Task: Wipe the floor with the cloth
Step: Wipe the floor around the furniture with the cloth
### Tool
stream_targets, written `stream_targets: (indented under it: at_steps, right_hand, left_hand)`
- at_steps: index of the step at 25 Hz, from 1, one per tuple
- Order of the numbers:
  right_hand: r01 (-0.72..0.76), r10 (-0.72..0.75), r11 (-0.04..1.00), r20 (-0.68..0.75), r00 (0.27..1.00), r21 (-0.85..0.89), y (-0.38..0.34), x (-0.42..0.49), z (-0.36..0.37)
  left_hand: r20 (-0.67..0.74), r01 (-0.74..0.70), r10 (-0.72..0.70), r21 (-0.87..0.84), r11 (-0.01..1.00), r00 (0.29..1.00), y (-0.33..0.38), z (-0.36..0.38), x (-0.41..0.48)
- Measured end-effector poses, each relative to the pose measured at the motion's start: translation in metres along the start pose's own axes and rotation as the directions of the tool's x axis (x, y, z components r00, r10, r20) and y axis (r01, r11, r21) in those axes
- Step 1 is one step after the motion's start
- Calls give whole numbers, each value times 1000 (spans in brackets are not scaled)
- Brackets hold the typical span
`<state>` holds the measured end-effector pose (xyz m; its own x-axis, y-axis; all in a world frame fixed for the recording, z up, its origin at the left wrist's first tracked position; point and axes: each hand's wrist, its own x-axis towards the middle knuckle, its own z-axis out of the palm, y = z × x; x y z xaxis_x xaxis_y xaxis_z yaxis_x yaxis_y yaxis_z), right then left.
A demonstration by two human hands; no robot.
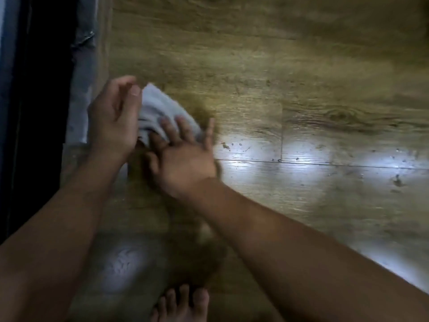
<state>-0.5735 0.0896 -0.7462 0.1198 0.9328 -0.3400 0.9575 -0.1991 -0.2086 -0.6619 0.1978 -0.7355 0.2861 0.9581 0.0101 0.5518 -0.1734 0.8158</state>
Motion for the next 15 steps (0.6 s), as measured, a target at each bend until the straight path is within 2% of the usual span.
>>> stream_targets:
  at_steps: [2, 4, 5, 7, 8, 9, 10, 12, 15]
  right_hand:
    - [-200, 198, 979, -43, 979, -36, 87, -40, -2]
    - [-454, 452, 890, -56, 890, -38, 184, -96, -12]
    - [-588, 587, 809, -32, 809, -16, 230, -123, -20]
    - [-792, 793, 606, 33, 609, 76, 302, -164, -36]
    - [-842, 843, 529, 50, 535, 105, 321, -174, -42]
    - [-868, 869, 486, 50, 493, 105, 327, -176, -43]
    - [-874, 877, 475, 22, 479, 101, 323, -174, -40]
    - [-834, 848, 528, -44, 528, 161, 289, -154, -29]
    - [-690, 708, 698, -37, 705, 190, 194, -121, -9]
  left_hand:
    - [137, -136, 112, 175, 975, 984, 4, 10, -17]
    - [299, -298, 195, 352, 887, 934, 10, 23, -36]
    - [342, -355, 222, 401, 844, 913, 14, 29, -44]
    - [353, -374, 225, 445, 814, 908, 22, 36, -53]
    - [341, -354, 206, 460, 814, 917, 25, 36, -55]
    - [337, -333, 180, 477, 814, 924, 26, 33, -56]
    - [350, -317, 148, 498, 807, 925, 28, 30, -59]
    - [407, -297, 51, 570, 766, 912, 32, 25, -64]
    - [467, -252, -121, 656, 712, 876, 38, 26, -68]
